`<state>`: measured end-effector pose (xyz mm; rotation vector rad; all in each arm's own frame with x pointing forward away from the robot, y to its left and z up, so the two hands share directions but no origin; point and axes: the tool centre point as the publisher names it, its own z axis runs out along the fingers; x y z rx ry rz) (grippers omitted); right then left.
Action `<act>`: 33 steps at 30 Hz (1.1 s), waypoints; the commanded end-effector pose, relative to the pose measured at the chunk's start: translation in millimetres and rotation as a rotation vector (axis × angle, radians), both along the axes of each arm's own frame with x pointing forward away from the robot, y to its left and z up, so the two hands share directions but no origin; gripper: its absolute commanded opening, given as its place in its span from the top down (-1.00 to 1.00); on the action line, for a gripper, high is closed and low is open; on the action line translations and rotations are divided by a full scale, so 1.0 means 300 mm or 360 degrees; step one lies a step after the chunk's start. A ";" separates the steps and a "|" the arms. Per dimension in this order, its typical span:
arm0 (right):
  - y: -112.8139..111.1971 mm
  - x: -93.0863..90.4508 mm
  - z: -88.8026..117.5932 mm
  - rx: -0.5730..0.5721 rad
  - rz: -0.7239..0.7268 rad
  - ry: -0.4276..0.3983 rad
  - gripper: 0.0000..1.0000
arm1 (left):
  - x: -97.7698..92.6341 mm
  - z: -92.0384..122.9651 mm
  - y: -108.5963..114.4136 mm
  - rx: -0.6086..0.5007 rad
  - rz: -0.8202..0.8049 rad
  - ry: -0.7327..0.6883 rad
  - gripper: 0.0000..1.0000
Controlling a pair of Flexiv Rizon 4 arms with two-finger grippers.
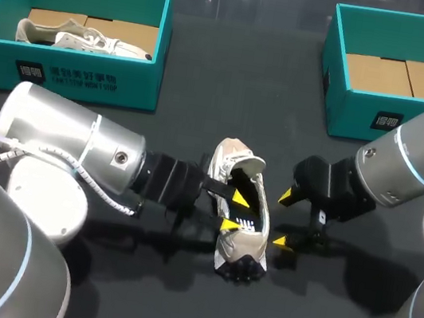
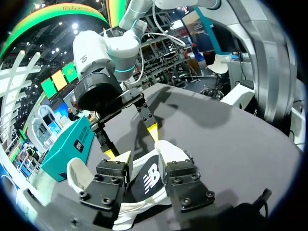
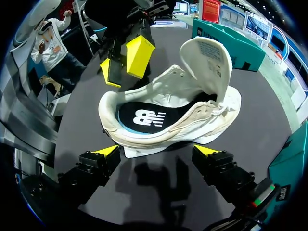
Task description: Take the shoe out of the shoebox, open the shoe tongue, remove and reinsert the insole, then place the shoe into the shoebox
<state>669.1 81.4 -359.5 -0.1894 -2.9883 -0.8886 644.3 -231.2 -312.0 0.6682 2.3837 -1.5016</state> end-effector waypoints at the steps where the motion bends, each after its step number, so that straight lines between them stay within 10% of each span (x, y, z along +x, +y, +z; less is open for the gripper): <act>1: -0.088 -0.034 0.066 -0.0001 -0.0010 -0.0011 -1.00 | 0.000 0.034 0.033 0.0067 -0.0067 0.0031 0.31; 8: -0.228 -0.028 0.099 -0.0031 -0.0039 0.0011 -1.00 | -0.008 0.058 0.078 0.0173 -0.0151 0.0053 0.32; 29: -0.228 -0.028 0.099 -0.0031 -0.0039 0.0011 -1.00 | 0.002 0.164 0.227 0.0566 -0.0447 0.0008 0.44; 33: -0.318 -0.023 0.134 -0.0081 -0.0120 -0.0007 -1.00 | -0.005 0.190 0.252 0.0638 -0.0502 0.0005 0.46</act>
